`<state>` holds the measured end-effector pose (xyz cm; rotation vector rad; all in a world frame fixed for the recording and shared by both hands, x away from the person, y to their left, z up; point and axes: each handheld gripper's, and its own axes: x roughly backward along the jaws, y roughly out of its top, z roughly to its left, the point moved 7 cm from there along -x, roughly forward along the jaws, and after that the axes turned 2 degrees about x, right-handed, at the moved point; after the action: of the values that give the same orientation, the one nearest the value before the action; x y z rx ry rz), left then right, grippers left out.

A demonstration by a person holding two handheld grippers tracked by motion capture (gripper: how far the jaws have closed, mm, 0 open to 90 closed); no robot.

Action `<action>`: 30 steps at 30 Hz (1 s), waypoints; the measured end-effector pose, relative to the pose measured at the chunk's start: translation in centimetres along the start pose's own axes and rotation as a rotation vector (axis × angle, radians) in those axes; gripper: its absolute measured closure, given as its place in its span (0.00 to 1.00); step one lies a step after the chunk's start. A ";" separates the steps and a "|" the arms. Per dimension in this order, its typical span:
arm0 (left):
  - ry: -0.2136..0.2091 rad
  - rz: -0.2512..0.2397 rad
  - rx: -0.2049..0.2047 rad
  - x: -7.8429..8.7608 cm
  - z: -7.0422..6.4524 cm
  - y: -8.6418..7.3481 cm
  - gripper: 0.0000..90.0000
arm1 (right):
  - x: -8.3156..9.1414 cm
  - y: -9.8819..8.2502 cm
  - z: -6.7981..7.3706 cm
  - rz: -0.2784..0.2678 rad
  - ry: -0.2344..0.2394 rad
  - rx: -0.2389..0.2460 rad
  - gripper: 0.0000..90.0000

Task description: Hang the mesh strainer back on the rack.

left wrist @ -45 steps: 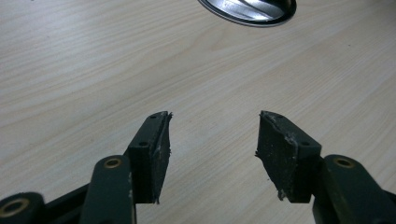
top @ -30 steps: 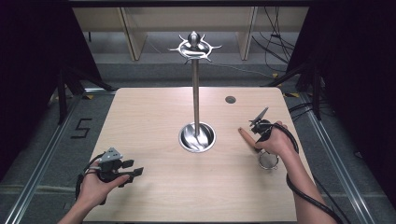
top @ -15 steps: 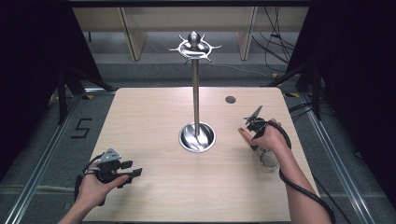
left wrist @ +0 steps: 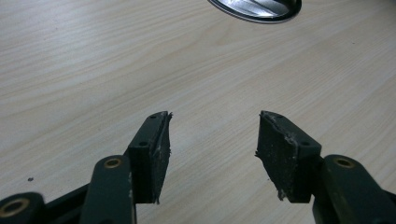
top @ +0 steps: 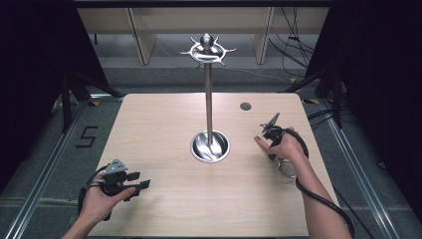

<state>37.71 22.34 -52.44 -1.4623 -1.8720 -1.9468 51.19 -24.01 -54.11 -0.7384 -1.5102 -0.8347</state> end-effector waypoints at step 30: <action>0.007 -0.006 0.013 0.0 0.1 0.0 0.48 | 5.8 -4.1 0.8 -0.506 0.025 -0.015 0.77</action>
<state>37.74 22.41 -52.41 -1.4463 -1.8846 -1.9356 46.73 -25.65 -48.79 -0.3519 -1.6963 -1.2255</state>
